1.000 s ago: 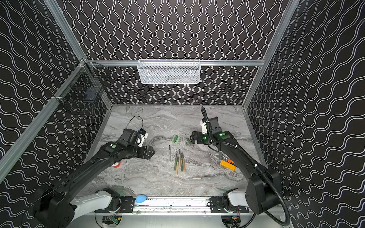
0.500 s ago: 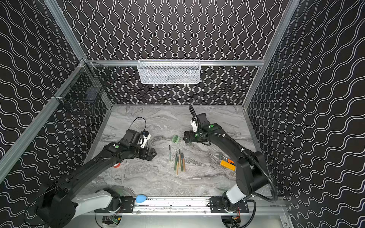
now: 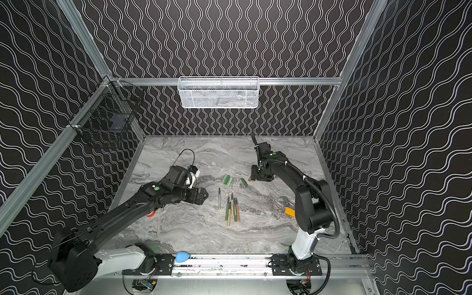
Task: Insert the pens into the pen caps
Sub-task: 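Move the right gripper over the tan pen caps while the left arm advances, then lower the right gripper and close it on a tan pen cap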
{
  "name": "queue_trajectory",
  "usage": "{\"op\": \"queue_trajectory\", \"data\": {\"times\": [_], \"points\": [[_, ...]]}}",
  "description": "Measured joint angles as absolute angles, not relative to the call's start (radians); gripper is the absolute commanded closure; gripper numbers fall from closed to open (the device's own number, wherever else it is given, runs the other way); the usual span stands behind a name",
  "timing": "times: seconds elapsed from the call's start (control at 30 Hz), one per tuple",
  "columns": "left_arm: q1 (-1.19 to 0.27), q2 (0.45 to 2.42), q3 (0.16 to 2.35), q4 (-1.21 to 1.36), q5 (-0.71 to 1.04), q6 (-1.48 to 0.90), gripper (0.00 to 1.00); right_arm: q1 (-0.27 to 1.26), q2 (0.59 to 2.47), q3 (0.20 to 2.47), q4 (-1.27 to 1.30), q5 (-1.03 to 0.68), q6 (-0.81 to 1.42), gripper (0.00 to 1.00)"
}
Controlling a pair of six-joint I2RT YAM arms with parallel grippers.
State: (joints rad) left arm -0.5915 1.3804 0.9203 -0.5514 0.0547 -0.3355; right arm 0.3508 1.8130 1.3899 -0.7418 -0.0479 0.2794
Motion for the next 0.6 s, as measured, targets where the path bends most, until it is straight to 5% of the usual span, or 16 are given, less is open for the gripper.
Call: {"op": "queue_trajectory", "data": {"times": [0.6], "points": [[-0.594,1.373,0.998,-0.676,0.004,-0.244,0.01,0.332,1.998,1.481,-0.741,-0.058,0.28,0.56]]}}
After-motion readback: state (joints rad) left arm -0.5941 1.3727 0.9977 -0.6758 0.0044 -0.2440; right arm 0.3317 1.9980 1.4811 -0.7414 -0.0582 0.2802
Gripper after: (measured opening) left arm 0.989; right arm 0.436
